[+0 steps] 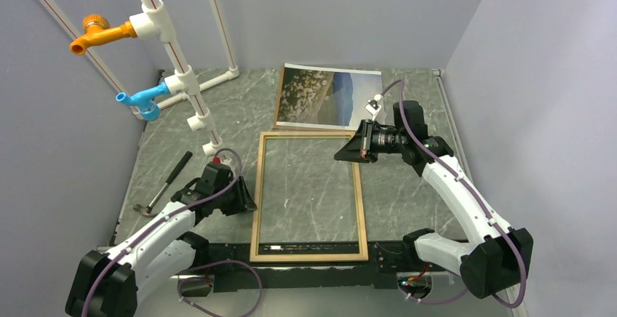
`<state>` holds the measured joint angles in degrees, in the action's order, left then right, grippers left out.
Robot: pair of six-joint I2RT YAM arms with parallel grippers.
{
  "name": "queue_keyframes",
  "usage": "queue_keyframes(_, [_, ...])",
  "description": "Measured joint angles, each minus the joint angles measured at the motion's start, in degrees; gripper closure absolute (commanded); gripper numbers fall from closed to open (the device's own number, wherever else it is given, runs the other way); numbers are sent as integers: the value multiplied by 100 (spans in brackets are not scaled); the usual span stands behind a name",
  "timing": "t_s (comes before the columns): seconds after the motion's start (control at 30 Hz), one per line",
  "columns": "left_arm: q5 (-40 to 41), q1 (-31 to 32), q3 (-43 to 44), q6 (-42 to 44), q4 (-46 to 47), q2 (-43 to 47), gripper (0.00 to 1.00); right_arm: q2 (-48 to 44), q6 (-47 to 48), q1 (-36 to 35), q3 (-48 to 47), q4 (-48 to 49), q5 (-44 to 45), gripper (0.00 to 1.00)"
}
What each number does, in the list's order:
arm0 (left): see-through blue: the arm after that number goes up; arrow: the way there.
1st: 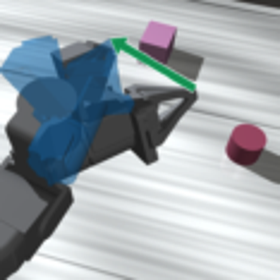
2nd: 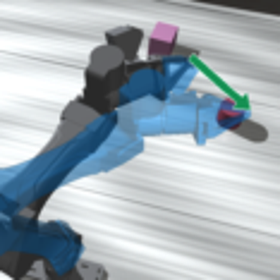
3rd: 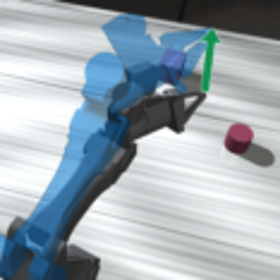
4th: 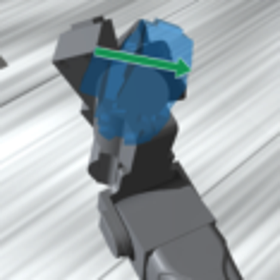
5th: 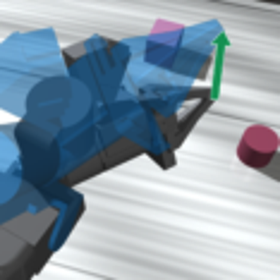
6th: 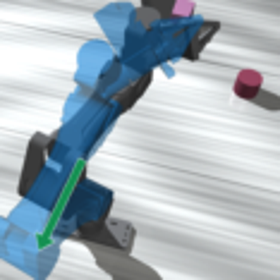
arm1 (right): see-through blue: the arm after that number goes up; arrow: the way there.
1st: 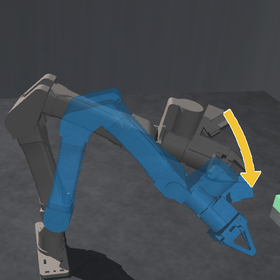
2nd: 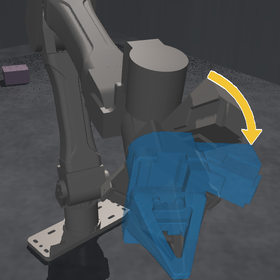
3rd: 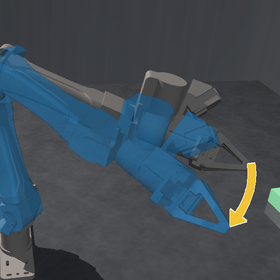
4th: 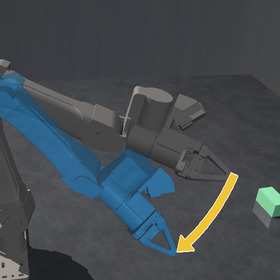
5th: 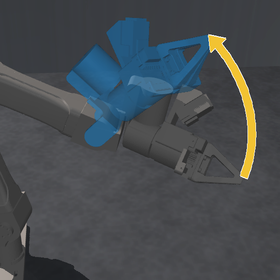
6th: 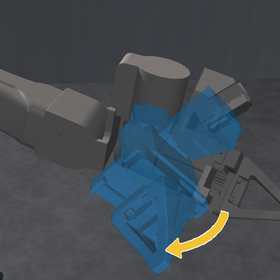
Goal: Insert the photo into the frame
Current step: Place the photo frame item in the photo frame.
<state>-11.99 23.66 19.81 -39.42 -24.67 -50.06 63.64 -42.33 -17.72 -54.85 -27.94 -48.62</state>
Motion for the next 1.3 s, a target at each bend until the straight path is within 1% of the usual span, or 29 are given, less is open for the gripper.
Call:
queue_keyframes(0.2, [0,-9,35,-15,28,-164,61,-24,-278,0,155,289,-57,100])
queue_keyframes(0.33, [-20,-9,101,-20,46,-291,62,-24,-323,0,227,317,-103,100])
queue_keyframes(0.73, [-22,-7,105,-20,55,-291,64,22,-415,-72,354,402,-118,100])
queue_keyframes(1.07, [22,-7,105,-17,68,-214,72,133,-560,-295,599,560,-72,100])
queue_keyframes(1.3, [15,-7,105,-15,96,-227,73,210,-597,-393,629,625,37,100])
